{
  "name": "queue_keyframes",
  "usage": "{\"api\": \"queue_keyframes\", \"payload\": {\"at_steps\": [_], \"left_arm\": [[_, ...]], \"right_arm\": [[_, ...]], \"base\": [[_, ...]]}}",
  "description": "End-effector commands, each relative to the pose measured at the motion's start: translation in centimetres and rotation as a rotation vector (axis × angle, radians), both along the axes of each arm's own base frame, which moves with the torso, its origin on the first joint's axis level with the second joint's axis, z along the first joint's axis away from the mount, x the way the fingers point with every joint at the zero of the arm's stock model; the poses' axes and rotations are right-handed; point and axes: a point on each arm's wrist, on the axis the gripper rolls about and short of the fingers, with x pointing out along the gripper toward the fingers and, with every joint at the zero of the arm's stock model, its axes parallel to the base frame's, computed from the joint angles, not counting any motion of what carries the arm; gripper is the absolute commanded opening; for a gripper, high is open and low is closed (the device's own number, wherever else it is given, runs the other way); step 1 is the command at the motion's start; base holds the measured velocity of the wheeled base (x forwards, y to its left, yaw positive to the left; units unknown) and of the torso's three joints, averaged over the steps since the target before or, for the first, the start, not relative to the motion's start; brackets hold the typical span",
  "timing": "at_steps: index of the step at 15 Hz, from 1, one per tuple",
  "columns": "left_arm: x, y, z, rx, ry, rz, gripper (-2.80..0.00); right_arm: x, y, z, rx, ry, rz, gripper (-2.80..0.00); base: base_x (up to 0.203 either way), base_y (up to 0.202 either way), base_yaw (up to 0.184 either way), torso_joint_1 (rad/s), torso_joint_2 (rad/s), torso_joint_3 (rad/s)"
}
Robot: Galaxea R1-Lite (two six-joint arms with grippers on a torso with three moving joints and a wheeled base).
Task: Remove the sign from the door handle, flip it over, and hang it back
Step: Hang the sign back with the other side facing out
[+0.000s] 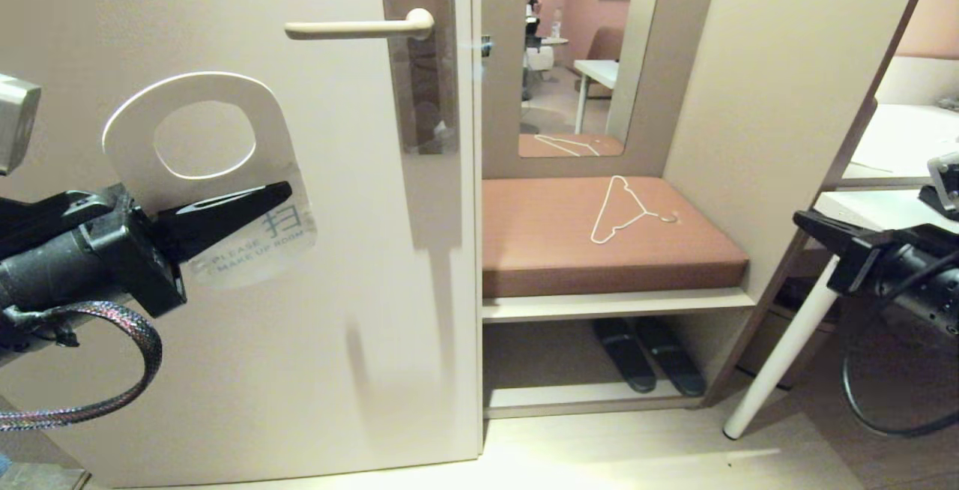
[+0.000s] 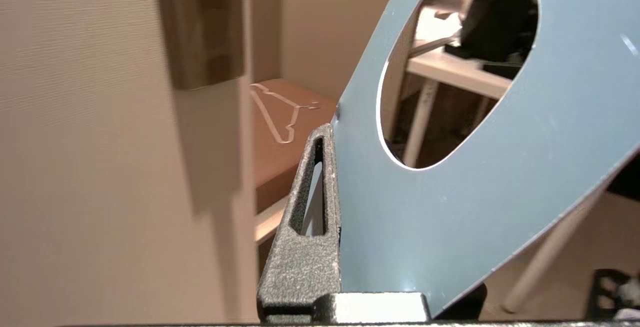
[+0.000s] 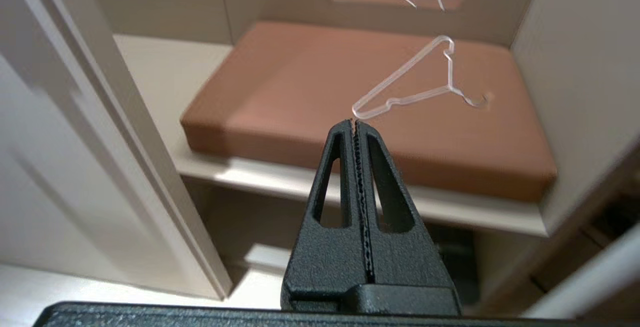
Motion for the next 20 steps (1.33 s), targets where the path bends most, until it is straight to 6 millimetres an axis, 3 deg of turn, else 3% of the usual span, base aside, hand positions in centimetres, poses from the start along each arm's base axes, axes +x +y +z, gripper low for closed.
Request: {"api": "queue_keyframes", "payload": {"at_steps": [1, 7, 15, 20], "left_arm": [[-0.1, 0.5, -0.1, 0.004, -0.004, 0.021, -2.80], [0.0, 1.3, -0.6, 0.024, -0.005, 0.070, -2.80], [-0.3, 2.5, -1.1, 0.072, -0.039, 0.186, -2.80], [-0.4, 2.5, -1.0, 0.069, -0.044, 0.186, -2.80]], "right_arm": [[-2.5, -0.2, 0.2, -0.004, -0.033, -0.011, -2.80], [-11.6, -0.3, -3.3, -0.011, -0.061, -0.052, -2.80], [-20.5, 0.6, -7.5, -0.015, -0.046, -0.052, -2.80], [-21.2, 0.3, -9.6, -0.051, 0.075, -0.210, -2.80]], "base": [[0.000, 0.000, 0.000, 0.000, 0.00, 0.000], [0.000, 0.000, 0.000, 0.000, 0.00, 0.000], [0.000, 0.000, 0.000, 0.000, 0.00, 0.000], [0.000, 0.000, 0.000, 0.000, 0.00, 0.000]]}}
